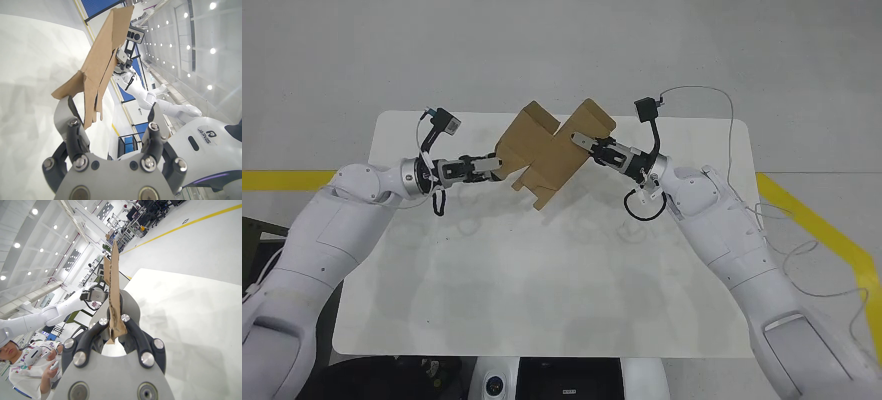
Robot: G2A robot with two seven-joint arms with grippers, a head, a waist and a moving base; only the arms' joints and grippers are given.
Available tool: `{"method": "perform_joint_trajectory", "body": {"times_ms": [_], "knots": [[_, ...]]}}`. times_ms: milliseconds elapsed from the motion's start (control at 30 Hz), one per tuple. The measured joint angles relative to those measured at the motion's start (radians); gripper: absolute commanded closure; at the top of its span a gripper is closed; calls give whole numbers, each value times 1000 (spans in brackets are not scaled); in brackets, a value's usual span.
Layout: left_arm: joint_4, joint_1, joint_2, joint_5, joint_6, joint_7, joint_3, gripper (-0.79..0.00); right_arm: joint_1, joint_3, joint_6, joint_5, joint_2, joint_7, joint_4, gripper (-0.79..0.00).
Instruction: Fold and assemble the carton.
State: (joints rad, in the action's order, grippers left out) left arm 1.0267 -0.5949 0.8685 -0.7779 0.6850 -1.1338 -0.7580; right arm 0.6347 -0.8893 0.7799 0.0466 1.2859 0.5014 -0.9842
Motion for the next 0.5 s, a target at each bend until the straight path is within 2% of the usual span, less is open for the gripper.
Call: {"method": "perform_joint_trajectory", "body": {"times_ms": [200,333,467,500], "knots": [[-24,3,14,3,-8,-9,-12,-289,1,-4,1,-1,5,7,1,0],[-37,3,22,23,-10,-10,-17,-249,1,-8,3,-5,7,9,3,0],[-49,2,31,39,-15,-3,-24,-151,2,-11,5,-7,9,13,2,0],[-51,2,33,43,-15,-2,-25,-71,3,-12,6,-7,10,13,1,0]]}}
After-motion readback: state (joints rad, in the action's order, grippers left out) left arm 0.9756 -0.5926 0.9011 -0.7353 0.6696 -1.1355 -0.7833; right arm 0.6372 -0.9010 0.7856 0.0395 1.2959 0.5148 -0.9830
